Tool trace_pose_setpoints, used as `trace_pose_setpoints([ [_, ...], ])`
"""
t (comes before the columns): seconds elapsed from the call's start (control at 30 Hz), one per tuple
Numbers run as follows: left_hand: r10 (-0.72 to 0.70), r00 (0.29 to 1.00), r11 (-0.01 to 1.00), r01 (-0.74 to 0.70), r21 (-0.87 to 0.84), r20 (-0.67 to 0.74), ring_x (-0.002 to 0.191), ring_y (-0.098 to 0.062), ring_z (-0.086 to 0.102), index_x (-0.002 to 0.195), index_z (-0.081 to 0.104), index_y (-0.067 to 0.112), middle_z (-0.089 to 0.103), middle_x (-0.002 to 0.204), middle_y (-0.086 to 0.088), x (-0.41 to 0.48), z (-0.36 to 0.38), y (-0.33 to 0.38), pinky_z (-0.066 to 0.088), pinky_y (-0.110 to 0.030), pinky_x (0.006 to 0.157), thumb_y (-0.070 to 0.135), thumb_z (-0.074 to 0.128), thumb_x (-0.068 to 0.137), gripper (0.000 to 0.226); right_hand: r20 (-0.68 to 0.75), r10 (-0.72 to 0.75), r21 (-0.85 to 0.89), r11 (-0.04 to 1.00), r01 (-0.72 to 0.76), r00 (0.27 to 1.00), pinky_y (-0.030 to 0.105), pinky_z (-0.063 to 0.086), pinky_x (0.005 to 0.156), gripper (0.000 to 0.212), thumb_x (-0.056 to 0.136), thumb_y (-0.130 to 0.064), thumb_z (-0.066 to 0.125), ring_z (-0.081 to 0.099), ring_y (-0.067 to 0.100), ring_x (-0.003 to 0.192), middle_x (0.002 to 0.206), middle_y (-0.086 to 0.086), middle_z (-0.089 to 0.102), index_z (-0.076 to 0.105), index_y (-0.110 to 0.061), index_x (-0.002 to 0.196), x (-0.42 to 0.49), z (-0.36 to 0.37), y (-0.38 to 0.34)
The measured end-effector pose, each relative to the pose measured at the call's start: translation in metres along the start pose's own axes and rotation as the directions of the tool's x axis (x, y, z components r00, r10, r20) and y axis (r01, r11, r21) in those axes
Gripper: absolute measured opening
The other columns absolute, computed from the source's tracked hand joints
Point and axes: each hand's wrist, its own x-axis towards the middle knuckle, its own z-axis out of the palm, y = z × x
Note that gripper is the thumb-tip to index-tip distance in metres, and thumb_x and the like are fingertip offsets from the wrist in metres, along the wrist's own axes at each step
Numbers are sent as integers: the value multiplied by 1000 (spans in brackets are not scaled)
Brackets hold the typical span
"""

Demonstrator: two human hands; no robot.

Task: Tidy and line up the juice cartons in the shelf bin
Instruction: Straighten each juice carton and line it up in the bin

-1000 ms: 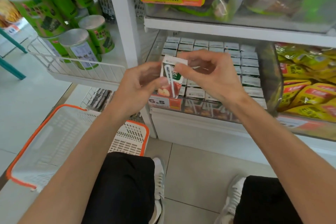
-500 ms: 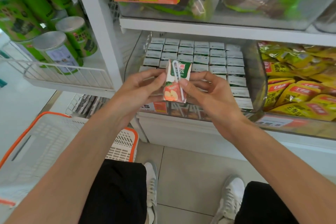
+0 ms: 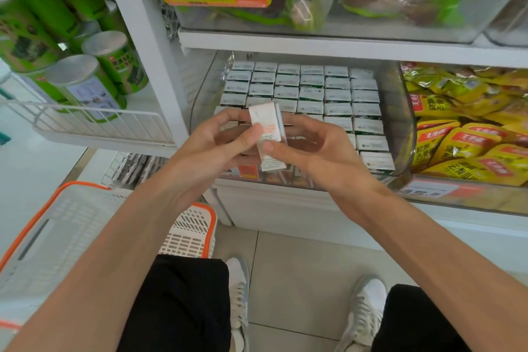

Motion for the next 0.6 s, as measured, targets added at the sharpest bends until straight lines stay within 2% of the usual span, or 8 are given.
trace_pose_setpoints([
  [0.07,11,1000,1000,-11,0,-20,113,-27,75,136,59,19,76,124,-6,0,-2,1,61,-30,92,37,74,92,51,7,40,103,994,-41,999,30,59,95,60,79,-28,92,77,11,107,115,-5,80,66,-23,132,1,-2,1],
  [0.2,50,996,998,-48,38,-71,112,-22,75,130,69,28,76,125,-1,-2,-3,-2,60,-26,90,39,75,89,43,62,29,135,990,-37,998,32,57,99,39,88,-25,85,77,15,107,113,0,81,69,-8,119,1,-1,6],
  [0.37,105,990,991,-97,88,-90,114,-23,74,132,71,25,74,129,0,-3,-7,-3,62,-31,89,27,70,95,37,31,9,119,993,-12,999,31,56,100,24,95,-32,77,75,16,110,117,-2,79,76,-18,115,1,2,5],
  [0.43,120,986,988,-107,108,-120,113,-21,74,133,70,24,74,129,2,-2,-7,-3,63,-32,89,24,72,92,41,39,0,124,992,-5,999,32,55,104,25,99,-30,72,73,17,115,118,0,79,76,-16,120,1,2,5],
  [0.5,119,984,989,-105,106,-135,113,-18,74,134,68,28,74,127,3,-2,-6,-2,62,-28,88,26,72,92,43,61,-2,124,992,-6,998,32,52,107,28,103,-28,67,71,19,120,122,0,78,75,-15,125,2,3,4],
  [0.6,53,995,997,-47,67,-82,115,-18,73,140,64,31,76,126,1,-3,-4,0,60,-28,93,31,67,98,42,126,22,150,988,-41,992,32,51,108,32,104,-34,65,72,16,119,122,-1,79,74,-17,129,1,3,1],
])
